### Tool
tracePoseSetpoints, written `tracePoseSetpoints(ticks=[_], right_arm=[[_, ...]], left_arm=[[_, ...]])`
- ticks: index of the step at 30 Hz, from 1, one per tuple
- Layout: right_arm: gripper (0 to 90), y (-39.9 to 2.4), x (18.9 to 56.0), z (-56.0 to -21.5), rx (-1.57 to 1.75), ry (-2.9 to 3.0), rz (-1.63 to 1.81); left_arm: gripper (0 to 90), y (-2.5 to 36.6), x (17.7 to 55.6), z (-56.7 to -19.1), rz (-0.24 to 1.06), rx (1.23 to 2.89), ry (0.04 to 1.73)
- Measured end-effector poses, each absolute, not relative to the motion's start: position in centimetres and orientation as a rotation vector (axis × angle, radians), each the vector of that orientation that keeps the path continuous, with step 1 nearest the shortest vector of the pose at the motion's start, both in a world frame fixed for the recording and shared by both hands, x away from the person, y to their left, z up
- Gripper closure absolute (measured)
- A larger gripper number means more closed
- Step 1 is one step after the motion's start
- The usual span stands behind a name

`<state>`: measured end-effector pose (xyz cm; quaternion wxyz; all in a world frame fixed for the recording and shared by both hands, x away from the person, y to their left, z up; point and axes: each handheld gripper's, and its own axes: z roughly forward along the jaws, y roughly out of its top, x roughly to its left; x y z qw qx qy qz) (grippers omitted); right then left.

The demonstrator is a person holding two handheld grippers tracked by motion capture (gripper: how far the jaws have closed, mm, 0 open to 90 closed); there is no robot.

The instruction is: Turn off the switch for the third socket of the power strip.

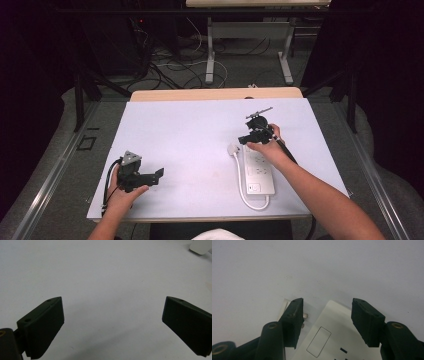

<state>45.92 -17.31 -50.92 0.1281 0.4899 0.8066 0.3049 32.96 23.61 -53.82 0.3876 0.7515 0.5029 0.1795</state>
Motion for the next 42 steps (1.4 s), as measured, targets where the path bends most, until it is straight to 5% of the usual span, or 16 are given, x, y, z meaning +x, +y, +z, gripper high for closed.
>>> tracePoseSetpoints(ticks=[22,27,42], right_arm=[[13.5,-17.3,45.5,-49.4,1.398,2.300,0.952],[0.0,-17.2,45.3,-49.2,1.381,2.283,0.981],[0.0,-17.9,44.2,-48.1,1.358,2.262,1.000]], left_arm=[[4.0,23.8,32.9,-53.7,0.451,1.927,1.281],[4.0,23.8,32.9,-53.7,0.451,1.924,1.283],[4.0,23.8,32.9,-53.8,0.458,1.911,1.283]])
